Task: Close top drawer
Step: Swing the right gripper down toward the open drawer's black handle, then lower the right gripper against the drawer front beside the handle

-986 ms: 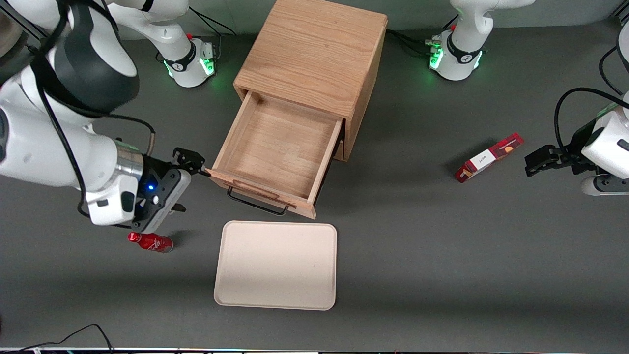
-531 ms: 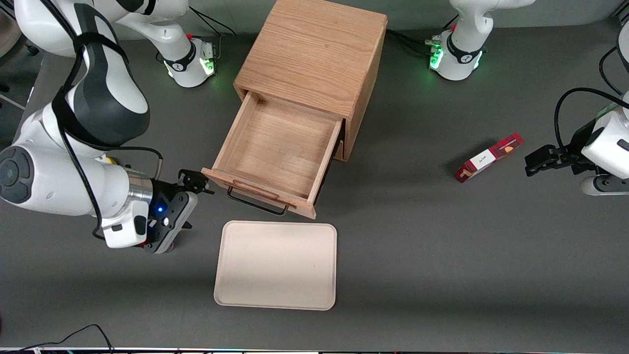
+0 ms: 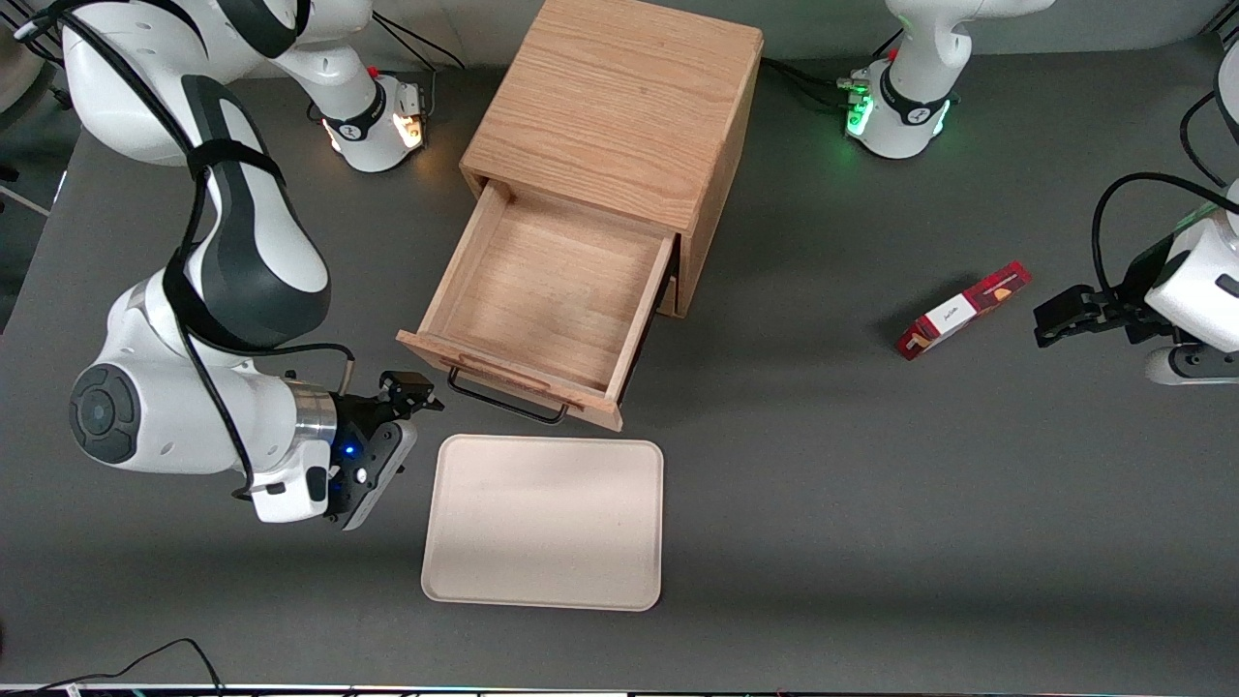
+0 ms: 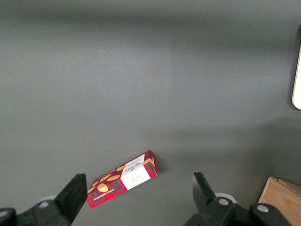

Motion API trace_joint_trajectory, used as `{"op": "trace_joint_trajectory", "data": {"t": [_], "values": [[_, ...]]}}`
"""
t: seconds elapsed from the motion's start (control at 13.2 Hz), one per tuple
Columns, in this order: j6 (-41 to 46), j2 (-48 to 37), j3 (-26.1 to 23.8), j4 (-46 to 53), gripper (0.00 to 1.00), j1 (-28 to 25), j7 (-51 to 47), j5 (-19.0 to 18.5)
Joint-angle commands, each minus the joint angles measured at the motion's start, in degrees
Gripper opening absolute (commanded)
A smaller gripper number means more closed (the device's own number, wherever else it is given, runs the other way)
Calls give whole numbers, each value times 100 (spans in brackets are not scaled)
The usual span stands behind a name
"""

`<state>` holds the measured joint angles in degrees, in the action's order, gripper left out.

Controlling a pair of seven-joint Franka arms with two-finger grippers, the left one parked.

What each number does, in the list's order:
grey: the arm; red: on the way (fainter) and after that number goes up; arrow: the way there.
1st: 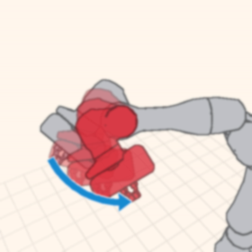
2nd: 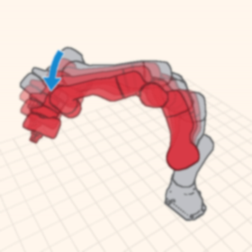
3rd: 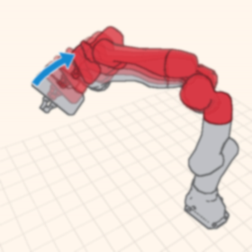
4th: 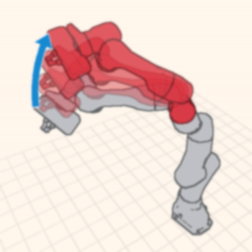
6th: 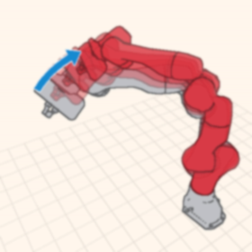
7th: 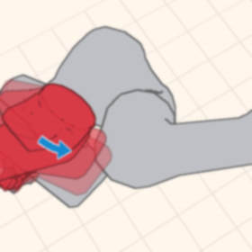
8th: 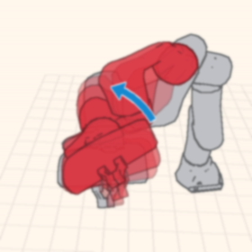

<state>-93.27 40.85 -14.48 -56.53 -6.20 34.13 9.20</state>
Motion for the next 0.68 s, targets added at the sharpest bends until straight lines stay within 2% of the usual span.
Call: {"op": "trace_joint_trajectory", "data": {"t": [0.0, 0.53, 0.61], "values": [[80, 107, -46, 231, 100, -117, 15, -32], [80, 230, -37, 64, 100, -373, -398, -76], [72, 230, -46, 29, 100, -382, -390, -224]]}}
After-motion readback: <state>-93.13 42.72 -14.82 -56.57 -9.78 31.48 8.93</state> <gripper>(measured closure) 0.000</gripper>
